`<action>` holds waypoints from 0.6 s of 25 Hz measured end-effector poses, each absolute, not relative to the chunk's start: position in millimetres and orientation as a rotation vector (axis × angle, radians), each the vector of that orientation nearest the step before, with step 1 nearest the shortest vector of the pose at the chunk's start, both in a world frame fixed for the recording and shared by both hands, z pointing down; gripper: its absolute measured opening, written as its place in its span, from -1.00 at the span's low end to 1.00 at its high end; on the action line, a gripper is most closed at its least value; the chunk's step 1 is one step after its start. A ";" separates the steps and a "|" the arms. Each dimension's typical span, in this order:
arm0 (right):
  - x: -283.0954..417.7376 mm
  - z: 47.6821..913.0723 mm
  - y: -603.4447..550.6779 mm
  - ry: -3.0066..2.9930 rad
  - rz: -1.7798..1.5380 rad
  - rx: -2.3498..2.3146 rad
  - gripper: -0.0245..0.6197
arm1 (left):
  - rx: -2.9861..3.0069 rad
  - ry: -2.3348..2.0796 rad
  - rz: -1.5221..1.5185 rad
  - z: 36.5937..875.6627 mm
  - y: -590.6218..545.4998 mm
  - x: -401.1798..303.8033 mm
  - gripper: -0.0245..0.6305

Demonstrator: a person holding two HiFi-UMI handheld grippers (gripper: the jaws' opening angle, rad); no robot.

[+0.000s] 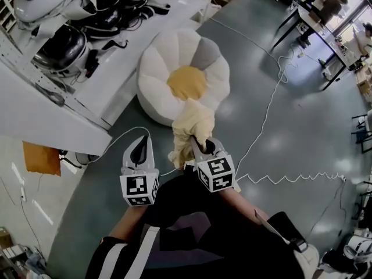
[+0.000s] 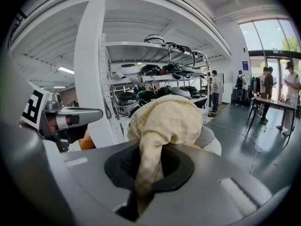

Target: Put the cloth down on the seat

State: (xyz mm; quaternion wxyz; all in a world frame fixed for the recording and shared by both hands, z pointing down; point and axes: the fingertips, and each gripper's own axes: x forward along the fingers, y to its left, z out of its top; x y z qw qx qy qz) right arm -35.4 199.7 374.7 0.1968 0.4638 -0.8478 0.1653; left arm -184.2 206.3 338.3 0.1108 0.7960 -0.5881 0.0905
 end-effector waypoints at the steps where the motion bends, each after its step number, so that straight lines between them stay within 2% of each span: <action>1: -33.4 375.4 189.2 -2.374 0.464 1.295 -0.85 | 2.331 -1.729 0.268 339.2 196.6 -182.8 -0.92; 15: 18.2 395.0 75.3 -2.383 0.542 1.220 -0.85 | 2.287 -1.724 0.366 348.7 83.1 -121.8 -0.92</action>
